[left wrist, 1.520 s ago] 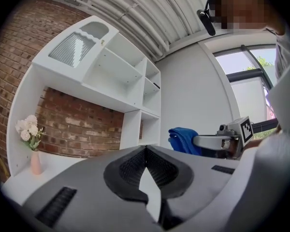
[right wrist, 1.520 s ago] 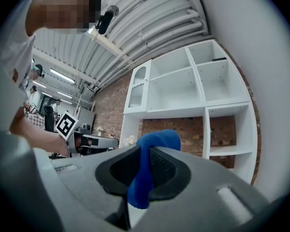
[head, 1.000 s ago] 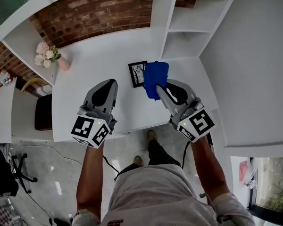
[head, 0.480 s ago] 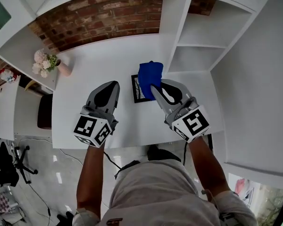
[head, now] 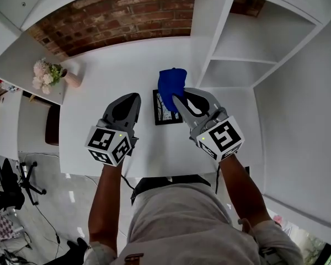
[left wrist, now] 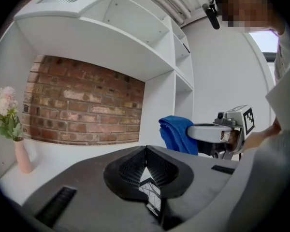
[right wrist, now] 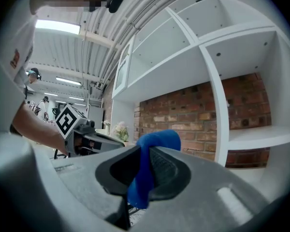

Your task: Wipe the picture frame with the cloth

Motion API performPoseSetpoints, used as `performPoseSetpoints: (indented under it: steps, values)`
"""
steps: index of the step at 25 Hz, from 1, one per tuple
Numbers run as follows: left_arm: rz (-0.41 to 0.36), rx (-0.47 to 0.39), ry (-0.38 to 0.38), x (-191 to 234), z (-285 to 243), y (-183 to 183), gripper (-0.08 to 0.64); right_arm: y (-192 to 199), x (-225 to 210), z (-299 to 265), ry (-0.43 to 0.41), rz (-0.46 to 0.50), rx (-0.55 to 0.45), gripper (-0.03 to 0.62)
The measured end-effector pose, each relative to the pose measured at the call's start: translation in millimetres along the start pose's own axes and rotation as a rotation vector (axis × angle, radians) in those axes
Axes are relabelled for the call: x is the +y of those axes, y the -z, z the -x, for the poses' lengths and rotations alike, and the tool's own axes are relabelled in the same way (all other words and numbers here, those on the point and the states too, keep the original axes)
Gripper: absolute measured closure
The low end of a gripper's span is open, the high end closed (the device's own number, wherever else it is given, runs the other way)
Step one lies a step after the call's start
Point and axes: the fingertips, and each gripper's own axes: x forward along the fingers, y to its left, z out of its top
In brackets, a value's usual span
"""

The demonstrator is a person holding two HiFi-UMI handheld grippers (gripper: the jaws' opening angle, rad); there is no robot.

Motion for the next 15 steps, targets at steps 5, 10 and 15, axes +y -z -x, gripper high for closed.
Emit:
performPoseSetpoints:
  steps: [5, 10, 15]
  values:
    - [0.078, 0.083, -0.006, 20.5, -12.2, 27.0, 0.555, 18.8, -2.8, -17.2, 0.009, -0.018, 0.059, 0.548]
    - [0.175, 0.18, 0.012, 30.4, -25.4, 57.4, 0.514, 40.6, -5.2, -31.3, 0.03, -0.051, 0.12, 0.548]
    - [0.207, 0.296, 0.034, 32.0, -36.1, 87.5, 0.462, 63.4, -4.9, -46.3, 0.039, -0.083, 0.183, 0.548]
